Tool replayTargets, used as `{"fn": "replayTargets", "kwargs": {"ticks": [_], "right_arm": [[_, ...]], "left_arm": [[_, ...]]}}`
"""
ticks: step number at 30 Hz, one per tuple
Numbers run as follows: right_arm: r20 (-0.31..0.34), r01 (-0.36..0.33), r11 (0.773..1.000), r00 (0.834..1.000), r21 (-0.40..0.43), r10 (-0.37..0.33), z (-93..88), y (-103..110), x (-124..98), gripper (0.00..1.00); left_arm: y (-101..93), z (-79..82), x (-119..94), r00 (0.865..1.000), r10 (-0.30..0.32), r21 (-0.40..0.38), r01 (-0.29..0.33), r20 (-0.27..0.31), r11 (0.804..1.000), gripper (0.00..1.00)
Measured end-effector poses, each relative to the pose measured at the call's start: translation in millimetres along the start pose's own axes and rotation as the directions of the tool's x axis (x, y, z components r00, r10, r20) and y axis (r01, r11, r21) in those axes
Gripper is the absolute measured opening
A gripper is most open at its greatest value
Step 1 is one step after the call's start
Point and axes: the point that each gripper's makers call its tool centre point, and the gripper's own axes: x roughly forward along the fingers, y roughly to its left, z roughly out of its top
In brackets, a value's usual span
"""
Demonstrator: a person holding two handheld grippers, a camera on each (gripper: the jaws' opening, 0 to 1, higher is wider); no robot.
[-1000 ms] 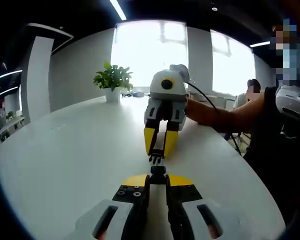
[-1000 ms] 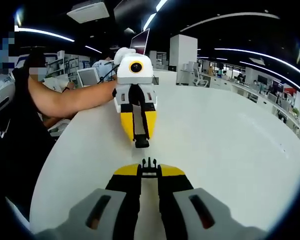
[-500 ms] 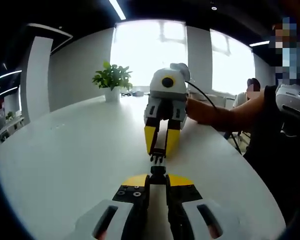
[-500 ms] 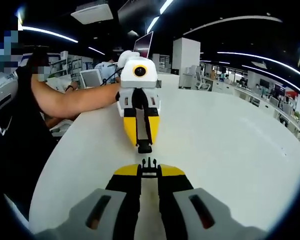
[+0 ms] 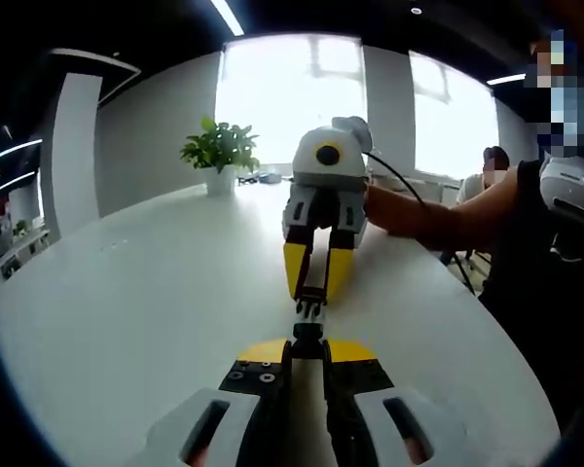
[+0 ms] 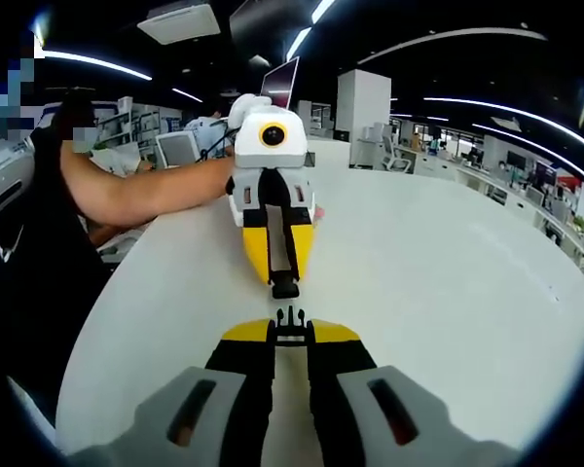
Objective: Snap the two parts of the plastic buckle together until the buckle closes and remains connected.
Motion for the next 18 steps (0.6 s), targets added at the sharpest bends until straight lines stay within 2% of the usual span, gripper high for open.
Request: {"fn": "replayTargets", "kwargs": {"ticks": [7, 18], "right_arm": [[-0.023, -0.016, 1.0, 1.0, -0.004, 0.016, -4.8, 2.2, 3.8, 0.11], [-0.022, -0.019, 1.0, 1.0, -0.013, 0.019, -4.1, 3.7, 4.9, 0.11]], "left_arm": [[-1.0, 0.1, 1.0, 1.0, -0.011, -0.005, 0.011, -0.001, 1.0, 0.1], [-0.8, -3.6, 2.9, 1.0, -0.011, -0.002, 0.011, -0.007, 1.0, 0.1]]}}
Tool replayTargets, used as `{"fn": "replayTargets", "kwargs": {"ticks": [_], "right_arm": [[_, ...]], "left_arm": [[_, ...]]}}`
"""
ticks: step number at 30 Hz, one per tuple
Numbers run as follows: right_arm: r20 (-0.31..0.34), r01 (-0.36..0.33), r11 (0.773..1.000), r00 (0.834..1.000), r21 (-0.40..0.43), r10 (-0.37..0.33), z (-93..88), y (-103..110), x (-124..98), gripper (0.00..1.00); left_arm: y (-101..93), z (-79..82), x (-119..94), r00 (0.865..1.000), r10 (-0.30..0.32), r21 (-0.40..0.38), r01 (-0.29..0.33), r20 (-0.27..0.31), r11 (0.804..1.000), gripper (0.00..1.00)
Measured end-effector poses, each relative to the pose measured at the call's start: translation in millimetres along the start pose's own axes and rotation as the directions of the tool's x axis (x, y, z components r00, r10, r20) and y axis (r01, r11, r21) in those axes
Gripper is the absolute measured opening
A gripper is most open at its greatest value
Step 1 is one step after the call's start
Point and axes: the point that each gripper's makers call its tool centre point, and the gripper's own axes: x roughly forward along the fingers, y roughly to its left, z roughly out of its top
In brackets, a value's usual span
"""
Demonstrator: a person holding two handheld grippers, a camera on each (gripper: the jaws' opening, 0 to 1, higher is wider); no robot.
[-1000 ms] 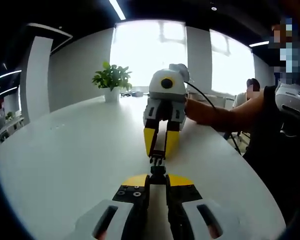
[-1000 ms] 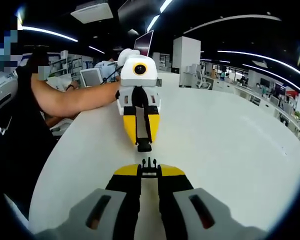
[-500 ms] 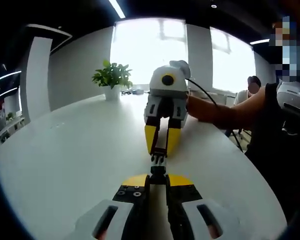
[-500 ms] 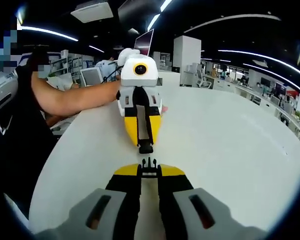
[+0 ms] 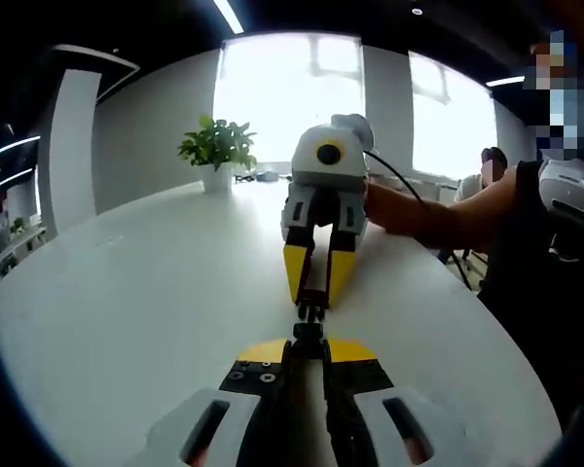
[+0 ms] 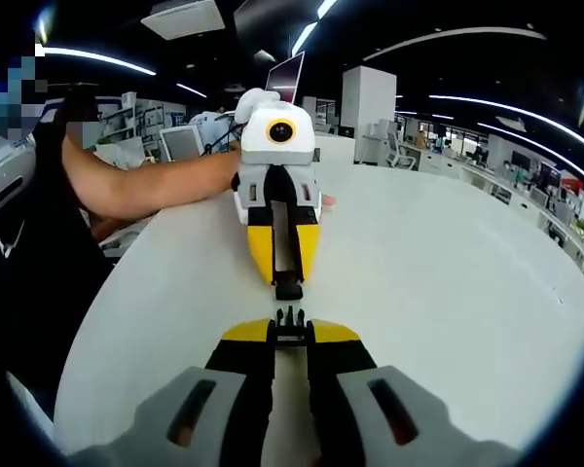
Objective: Snap the two parts of the plastic buckle together until the buckle closes and remains connected.
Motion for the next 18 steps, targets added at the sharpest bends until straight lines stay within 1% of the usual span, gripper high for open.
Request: {"fn": "replayTargets", "kwargs": {"ticks": [7, 12, 18], "right_arm": [[0.001, 0.001, 1.0, 1.0, -0.006, -0.001, 0.2, -0.2, 0.6, 0.11], [0.008, 0.005, 1.0, 1.0, -0.009, -0.005, 1.6, -0.1, 0.4, 0.11], [0.0, 0.003, 1.0, 1.0, -0.012, -0.003, -0.3, 0.4, 2.7, 0.11]], "left_arm": [[-1.4, -2.2, 1.9, 1.0, -0.005, 0.006, 0.005, -0.008, 1.0, 0.1], [-3.0, -1.6, 3.3, 1.0, -0.01, 0.002, 0.01, -0.003, 1.0, 0.1], [-4.7, -1.2, 4.7, 1.0, -0.013, 0.006, 0.013, 0.0, 1.0, 0.1]]}}
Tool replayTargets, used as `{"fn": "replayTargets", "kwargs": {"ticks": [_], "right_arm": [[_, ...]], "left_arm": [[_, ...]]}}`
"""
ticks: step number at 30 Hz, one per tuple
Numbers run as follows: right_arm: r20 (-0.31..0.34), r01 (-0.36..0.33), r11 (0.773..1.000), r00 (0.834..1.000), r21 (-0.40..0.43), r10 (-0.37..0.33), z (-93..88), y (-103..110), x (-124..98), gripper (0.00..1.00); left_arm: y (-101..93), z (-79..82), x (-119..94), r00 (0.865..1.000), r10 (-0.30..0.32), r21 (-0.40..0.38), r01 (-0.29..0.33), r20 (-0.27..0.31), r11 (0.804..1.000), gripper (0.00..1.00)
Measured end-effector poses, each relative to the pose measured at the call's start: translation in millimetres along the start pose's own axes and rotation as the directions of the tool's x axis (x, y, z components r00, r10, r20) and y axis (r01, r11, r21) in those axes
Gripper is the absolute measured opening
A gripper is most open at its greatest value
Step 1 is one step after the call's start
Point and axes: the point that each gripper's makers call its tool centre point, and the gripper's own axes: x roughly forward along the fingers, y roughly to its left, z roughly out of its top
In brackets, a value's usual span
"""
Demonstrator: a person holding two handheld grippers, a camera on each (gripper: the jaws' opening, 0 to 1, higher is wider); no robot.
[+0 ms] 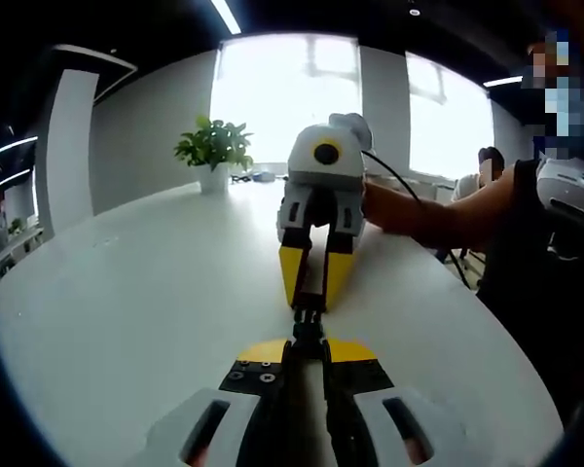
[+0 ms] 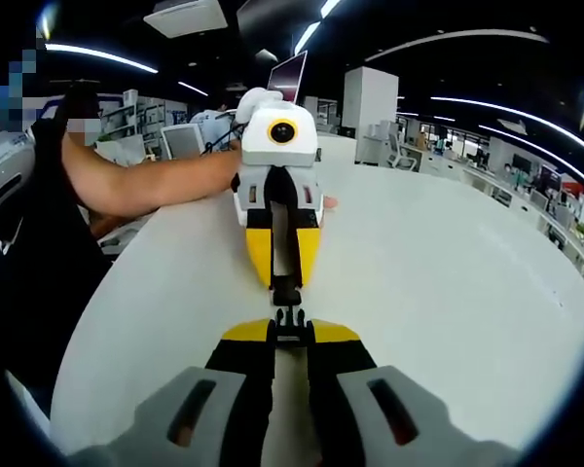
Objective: Snap the two parts of the plastic buckle together until the buckle closes and remains connected.
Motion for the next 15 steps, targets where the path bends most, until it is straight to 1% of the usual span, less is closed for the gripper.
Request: {"fn": "replayTargets", "kwargs": {"ticks": [8, 15], "right_arm": [[0.015, 0.0, 1.0, 1.0, 0.005, 0.0, 1.9, -0.9, 0.2, 0.11], [0.016, -0.002, 1.0, 1.0, 0.002, 0.002, 1.6, -0.9, 0.7, 0.11]], "left_arm": [[0.3, 0.1, 1.1, 1.0, -0.003, 0.011, 0.003, 0.002, 1.0, 0.11], [-0.2, 0.4, 1.7, 1.0, -0.005, 0.012, 0.005, 0.003, 1.0, 0.11]]}}
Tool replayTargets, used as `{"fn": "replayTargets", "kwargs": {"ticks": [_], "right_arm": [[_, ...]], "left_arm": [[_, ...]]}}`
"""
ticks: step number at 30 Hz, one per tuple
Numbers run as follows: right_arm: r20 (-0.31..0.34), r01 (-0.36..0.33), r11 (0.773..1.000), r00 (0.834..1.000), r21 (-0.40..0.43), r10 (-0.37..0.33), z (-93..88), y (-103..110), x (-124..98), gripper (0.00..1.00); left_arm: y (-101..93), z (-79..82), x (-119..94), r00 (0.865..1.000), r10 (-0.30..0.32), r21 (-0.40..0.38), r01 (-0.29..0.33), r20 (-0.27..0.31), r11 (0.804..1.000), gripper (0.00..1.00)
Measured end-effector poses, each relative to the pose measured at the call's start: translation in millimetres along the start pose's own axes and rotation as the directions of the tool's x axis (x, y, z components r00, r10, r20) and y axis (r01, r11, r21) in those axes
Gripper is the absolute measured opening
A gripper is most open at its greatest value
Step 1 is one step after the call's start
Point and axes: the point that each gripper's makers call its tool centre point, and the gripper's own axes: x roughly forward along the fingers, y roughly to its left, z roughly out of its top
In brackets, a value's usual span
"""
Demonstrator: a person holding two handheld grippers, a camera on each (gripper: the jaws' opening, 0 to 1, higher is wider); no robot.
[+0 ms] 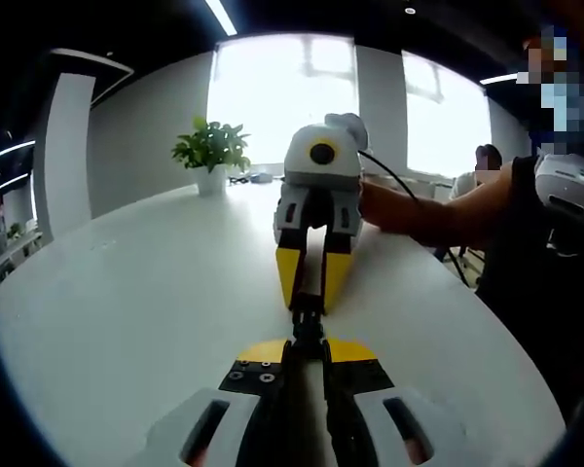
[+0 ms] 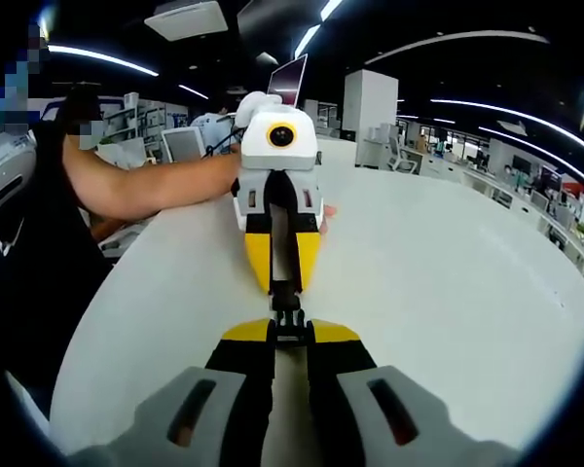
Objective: Snap the two parts of the plastic buckle together until the buckle closes and remains connected.
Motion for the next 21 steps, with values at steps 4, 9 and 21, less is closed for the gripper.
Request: {"fn": "replayTargets", "kwargs": {"ticks": [4, 9, 21], "right_arm": [[0.002, 0.0, 1.0, 1.0, -0.003, 0.0, 0.1, 0.2, 0.3, 0.11], [0.005, -0.003, 1.0, 1.0, -0.005, 0.003, 0.8, 1.5, 1.4, 0.11], [0.014, -0.021, 1.0, 1.0, -0.02, 0.021, 1.8, 5.1, 1.3, 0.11]], "left_arm": [[0.4, 0.0, 0.2, 1.0, -0.002, 0.0, 0.002, 0.001, 1.0, 0.11], [0.5, 0.3, 0.3, 1.0, -0.003, 0.0, 0.003, 0.002, 1.0, 0.11], [1.0, 0.2, -0.6, 1.0, -0.008, 0.007, 0.008, 0.003, 1.0, 0.11]]}}
